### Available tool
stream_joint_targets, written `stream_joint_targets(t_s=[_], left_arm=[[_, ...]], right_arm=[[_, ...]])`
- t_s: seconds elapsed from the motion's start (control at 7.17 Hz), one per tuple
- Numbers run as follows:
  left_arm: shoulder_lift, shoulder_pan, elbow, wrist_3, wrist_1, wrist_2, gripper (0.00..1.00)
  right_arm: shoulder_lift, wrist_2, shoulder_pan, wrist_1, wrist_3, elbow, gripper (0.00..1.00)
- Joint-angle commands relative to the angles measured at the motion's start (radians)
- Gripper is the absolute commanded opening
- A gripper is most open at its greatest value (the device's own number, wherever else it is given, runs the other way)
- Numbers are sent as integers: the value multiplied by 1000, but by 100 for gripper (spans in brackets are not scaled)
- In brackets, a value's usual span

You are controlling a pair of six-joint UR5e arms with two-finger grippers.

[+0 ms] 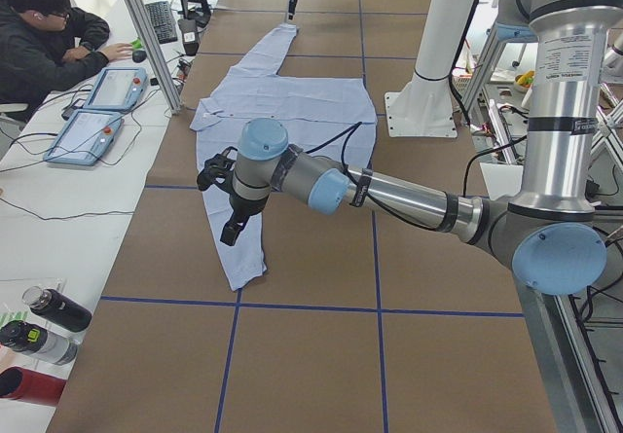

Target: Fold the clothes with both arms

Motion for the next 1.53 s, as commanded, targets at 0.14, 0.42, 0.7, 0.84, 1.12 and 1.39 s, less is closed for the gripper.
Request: stream_joint_targets(t_s=[0.14,0.42,0.7,0.84,1.12,1.39], left_arm=[[0,0,0,1,-2,0,100],[0,0,0,3,0,0,100],[0,0,0,4,-2,0,100],[0,0,2,4,-2,0,100],[0,0,2,7,-2,0,100],[0,0,5,9,-2,0,100]], right_arm=[[3,-8,-30,1,3,-30,63],[3,-11,-46,1,3,-36,62],[3,-14,-60,1,3,-48,63],[3,-26,-66,1,3,-52,63],[3,-28,-73,1,3,-52,62],[3,-31,-78,1,5,-52,56]])
